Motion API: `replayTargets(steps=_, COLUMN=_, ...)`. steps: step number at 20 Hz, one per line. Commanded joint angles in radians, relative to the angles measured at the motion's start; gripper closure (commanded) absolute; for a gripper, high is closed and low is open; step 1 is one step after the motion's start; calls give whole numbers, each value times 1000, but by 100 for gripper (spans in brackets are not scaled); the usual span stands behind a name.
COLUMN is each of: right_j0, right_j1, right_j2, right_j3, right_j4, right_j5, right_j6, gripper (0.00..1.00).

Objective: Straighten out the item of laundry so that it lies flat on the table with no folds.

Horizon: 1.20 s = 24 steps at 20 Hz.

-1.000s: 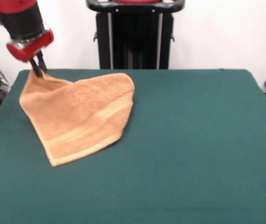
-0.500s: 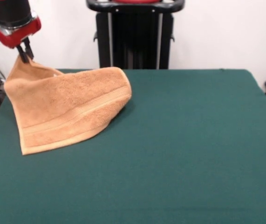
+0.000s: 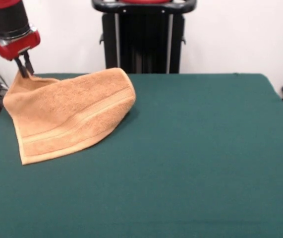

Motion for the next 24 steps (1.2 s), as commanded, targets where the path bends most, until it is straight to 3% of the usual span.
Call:
replayTargets(steps=1, right_j0=-17, right_j1=66, right_j2=16, right_j3=133, right_j4=-90, right_j5=-123, right_j6=-77, gripper=100)
replayTargets(steps=9, right_j0=-61, right_j1=-31, right_j2=-34, right_j3=205, right_j4=-150, right_j5=-133, right_j6=-58, gripper=100)
replayTargets(steps=15, right_j0=-90, right_j1=-112, right_j2=-37, right_j3=262, right_j4=-141, right_j5=-77, right_j6=-87, gripper=100)
replayTargets(steps=24, right_j0=-124, right_j1=-121, right_j2=-74, right_j3=269, right_j4=-230, right_j5=-93, right_j6=-98, gripper=100)
